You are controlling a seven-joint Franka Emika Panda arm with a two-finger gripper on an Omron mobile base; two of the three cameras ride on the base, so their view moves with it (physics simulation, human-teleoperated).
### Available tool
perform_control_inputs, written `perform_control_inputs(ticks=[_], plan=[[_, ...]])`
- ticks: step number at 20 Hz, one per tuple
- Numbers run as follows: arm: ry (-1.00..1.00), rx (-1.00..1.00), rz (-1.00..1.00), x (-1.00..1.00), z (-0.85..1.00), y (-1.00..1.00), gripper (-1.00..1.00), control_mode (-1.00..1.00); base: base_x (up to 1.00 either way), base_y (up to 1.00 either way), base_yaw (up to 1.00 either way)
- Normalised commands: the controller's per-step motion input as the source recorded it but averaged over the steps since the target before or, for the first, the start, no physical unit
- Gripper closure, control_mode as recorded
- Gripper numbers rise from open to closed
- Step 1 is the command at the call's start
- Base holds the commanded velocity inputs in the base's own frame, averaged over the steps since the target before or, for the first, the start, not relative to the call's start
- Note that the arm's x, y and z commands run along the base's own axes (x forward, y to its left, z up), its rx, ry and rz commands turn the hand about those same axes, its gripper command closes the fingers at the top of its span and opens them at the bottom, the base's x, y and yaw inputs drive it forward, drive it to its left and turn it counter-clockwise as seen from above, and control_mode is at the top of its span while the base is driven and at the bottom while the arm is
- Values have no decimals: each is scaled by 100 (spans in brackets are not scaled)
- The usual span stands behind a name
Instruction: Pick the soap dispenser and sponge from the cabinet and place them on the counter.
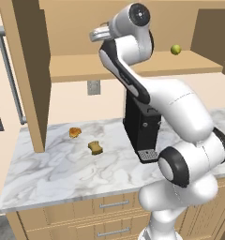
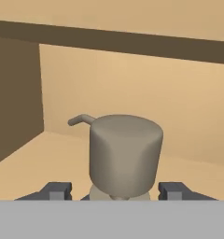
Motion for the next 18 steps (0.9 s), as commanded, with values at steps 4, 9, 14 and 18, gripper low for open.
perform_control_inputs(ticks=[4, 9, 14, 18], plan=[[-6, 1, 0, -56, -17, -5, 100, -100, 0, 0, 0], [-4, 2, 0, -44, -21, -9, 100, -100, 0, 0, 0], [-3, 2, 0, -36, -24, -8, 100, -100, 0, 0, 0], [-2, 1, 0, -27, -27, -3, 100, -100, 0, 0, 0]])
